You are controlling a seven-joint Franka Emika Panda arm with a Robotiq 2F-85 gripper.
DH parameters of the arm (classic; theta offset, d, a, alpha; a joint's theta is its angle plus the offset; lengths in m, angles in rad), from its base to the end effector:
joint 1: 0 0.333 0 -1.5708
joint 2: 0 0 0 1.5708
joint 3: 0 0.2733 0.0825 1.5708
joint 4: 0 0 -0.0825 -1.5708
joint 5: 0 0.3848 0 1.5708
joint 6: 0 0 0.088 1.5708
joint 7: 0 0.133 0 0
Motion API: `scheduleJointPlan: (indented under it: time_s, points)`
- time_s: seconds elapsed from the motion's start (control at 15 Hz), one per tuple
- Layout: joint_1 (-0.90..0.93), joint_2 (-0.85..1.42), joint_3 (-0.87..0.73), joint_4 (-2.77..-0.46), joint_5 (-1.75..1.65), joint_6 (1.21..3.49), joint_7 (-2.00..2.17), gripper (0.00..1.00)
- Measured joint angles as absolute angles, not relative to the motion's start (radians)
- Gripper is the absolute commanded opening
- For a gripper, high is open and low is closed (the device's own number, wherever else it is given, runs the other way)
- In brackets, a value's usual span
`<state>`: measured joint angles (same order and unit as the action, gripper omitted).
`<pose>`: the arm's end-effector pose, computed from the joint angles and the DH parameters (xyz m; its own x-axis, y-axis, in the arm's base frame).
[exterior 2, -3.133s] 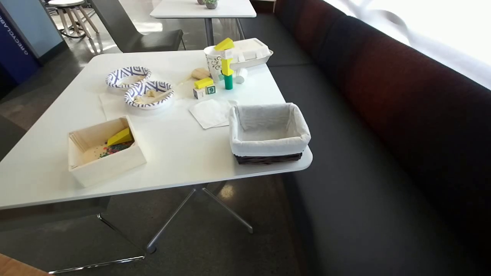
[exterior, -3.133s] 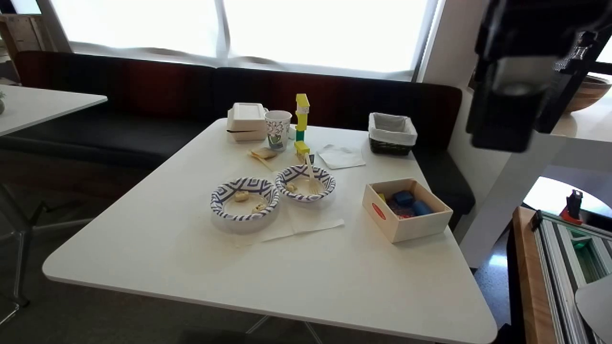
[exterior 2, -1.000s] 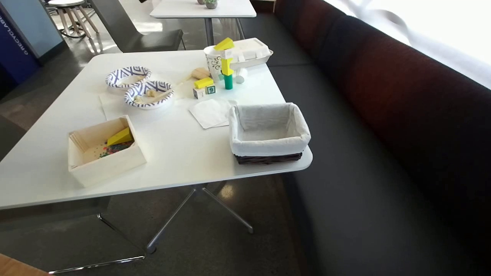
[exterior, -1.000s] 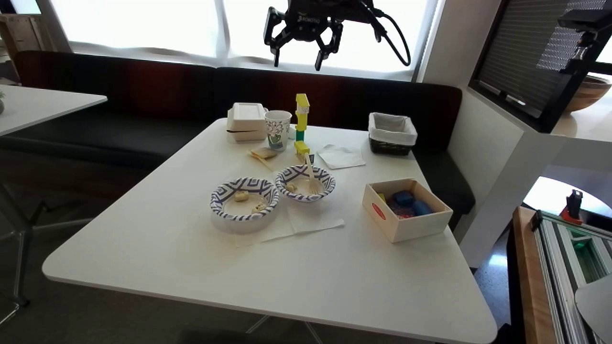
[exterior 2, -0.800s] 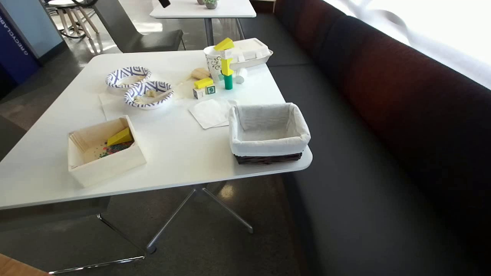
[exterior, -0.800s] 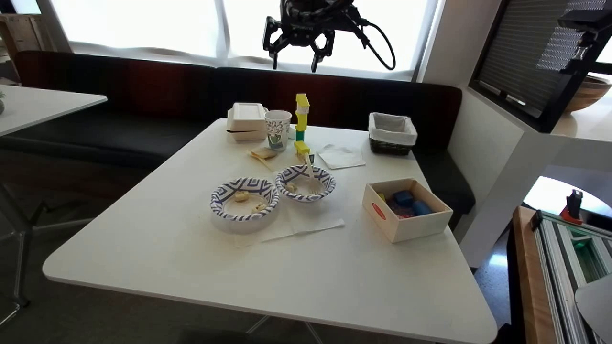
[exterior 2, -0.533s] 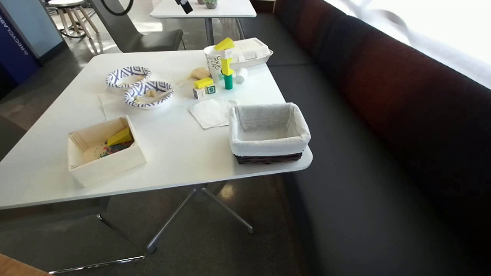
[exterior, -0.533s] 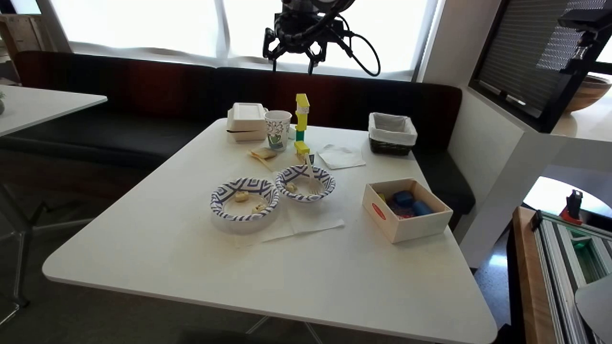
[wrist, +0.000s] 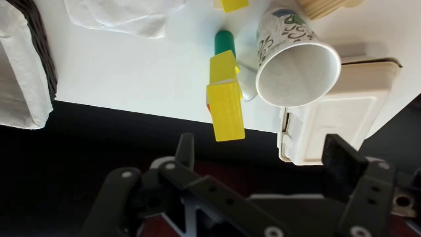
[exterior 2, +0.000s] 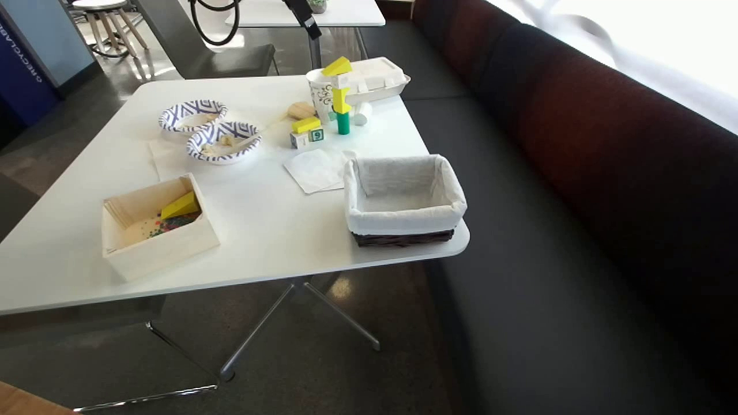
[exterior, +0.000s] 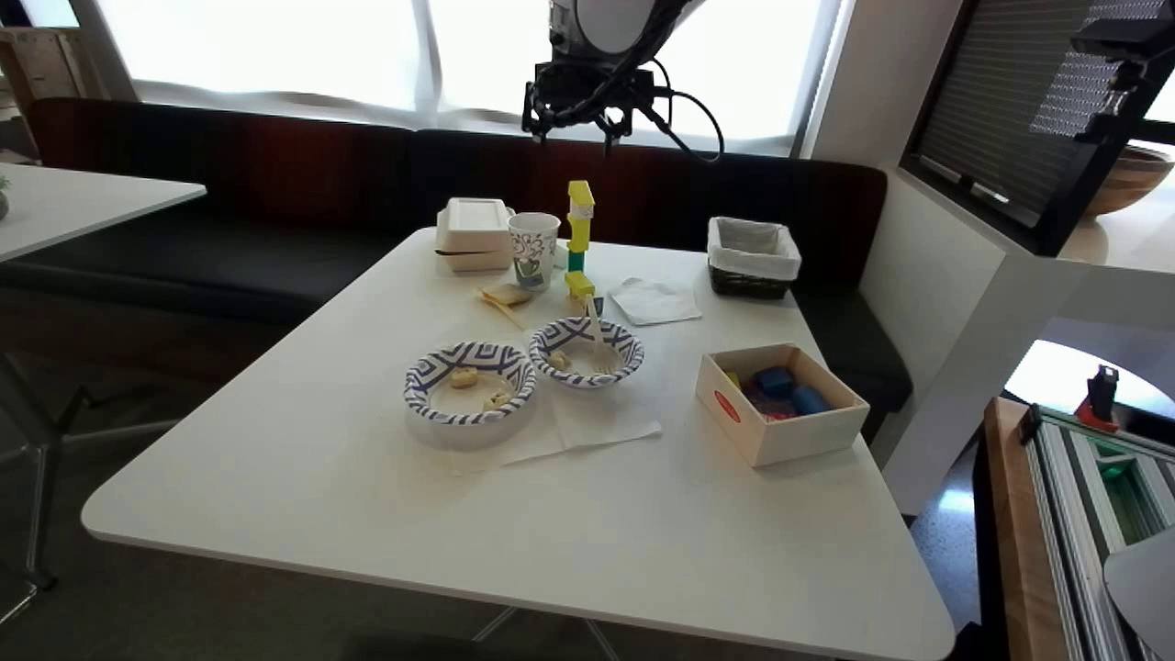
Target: Remove the yellow block from the top of the stacked blocks.
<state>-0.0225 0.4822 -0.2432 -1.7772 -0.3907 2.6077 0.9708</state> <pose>0.6577 -0.1644 0.2689 0.5573 -0.6792 0.4776 -0.7755 -0.6312 0.0074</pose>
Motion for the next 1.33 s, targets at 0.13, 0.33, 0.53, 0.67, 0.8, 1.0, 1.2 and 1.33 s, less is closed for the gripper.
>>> scheduleJointPlan:
  time_s: [0.13, 0.33, 0.53, 0.67, 0.8, 1.0, 1.2, 1.33]
  points:
    - [-0.016, 0.482, -0.246, -1.776, -0.391, 2.607, 0.975, 1.0]
    - [-0.016, 0.482, -0.25, -1.776, -0.376, 2.607, 0.944, 1.0]
    - [-0.034, 0.487, -0.252, -1.775, -0.331, 2.607, 0.878, 1.0]
    - [-0.046, 0.499, -0.26, -1.774, -0.306, 2.607, 0.854, 1.0]
    - [-0.052, 0.516, -0.272, -1.771, -0.288, 2.607, 0.845, 1.0]
    - [-0.056, 0.545, -0.278, -1.758, -0.262, 2.609, 0.841, 1.0]
    - [-0.056, 0.573, -0.277, -1.745, -0.231, 2.611, 0.832, 1.0]
    - [-0.056, 0.59, -0.277, -1.733, -0.218, 2.615, 0.832, 1.0]
